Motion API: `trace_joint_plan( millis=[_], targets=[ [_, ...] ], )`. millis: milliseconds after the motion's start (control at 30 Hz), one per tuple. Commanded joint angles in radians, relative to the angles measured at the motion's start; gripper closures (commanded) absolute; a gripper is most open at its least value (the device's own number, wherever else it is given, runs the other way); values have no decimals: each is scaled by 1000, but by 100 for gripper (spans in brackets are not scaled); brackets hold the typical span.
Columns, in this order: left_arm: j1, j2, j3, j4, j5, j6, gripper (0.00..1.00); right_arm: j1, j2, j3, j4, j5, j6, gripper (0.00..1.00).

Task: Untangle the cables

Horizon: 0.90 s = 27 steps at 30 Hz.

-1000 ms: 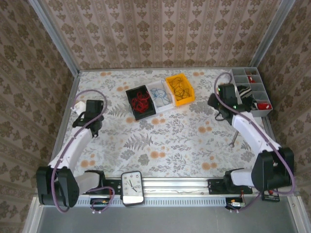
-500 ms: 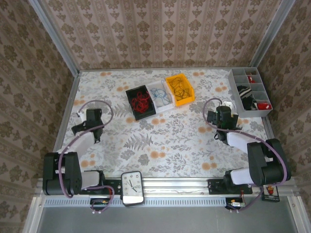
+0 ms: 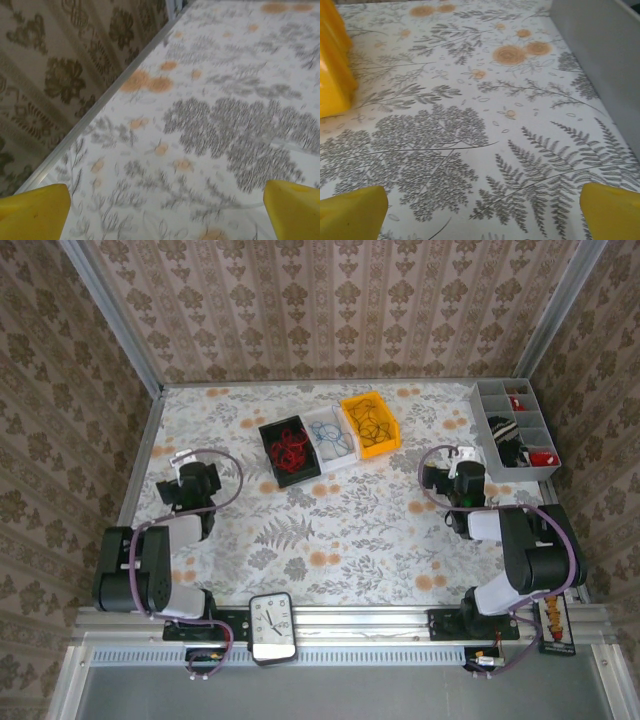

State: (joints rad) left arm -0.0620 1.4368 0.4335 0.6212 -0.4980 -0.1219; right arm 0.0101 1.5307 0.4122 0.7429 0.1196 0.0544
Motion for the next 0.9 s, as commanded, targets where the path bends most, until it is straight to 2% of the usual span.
trace_joint_plan(
  millis=[0, 67, 100, 167, 233, 267, 300, 333, 367, 400, 433, 500, 600, 867],
  targets=[
    [-3, 36, 24, 97, 60, 79, 0, 2, 3, -1, 107, -55, -19, 0],
    [-13, 59, 42, 88, 130, 121, 0, 7, 2, -2, 107, -45, -22, 0],
    [-26, 80, 48, 119, 146, 161, 0, 10, -1, -3, 105, -41, -22, 0],
    [-34, 77, 44, 117, 155, 161, 0, 10, 0, -4, 108, -39, -22, 0],
    [-16, 73, 9, 173, 252, 165, 0, 10, -1, -3, 109, -41, -22, 0],
    [7, 78, -24, 216, 332, 157, 0, 10, -1, -2, 106, -40, -22, 0],
    [20, 130, -73, 391, 385, 190, 0, 9, 0, -4, 109, -40, -23, 0],
    [13, 101, -63, 299, 366, 174, 0, 10, 0, -3, 105, -40, -22, 0],
    [16, 100, -48, 273, 372, 163, 0, 10, 0, -1, 107, -41, -22, 0],
    [18, 124, -47, 325, 370, 184, 0, 10, 0, -3, 105, -40, -22, 0],
    [24, 106, -39, 262, 379, 164, 0, 10, 0, -3, 106, -41, -22, 0],
    [23, 118, -47, 312, 364, 175, 0, 10, -1, -4, 107, -41, -22, 0],
    [16, 120, -59, 334, 284, 154, 0, 10, -1, -4, 107, -42, -22, 0],
    [13, 116, -56, 325, 283, 152, 0, 10, 1, -1, 102, -42, -22, 0]
  ],
)
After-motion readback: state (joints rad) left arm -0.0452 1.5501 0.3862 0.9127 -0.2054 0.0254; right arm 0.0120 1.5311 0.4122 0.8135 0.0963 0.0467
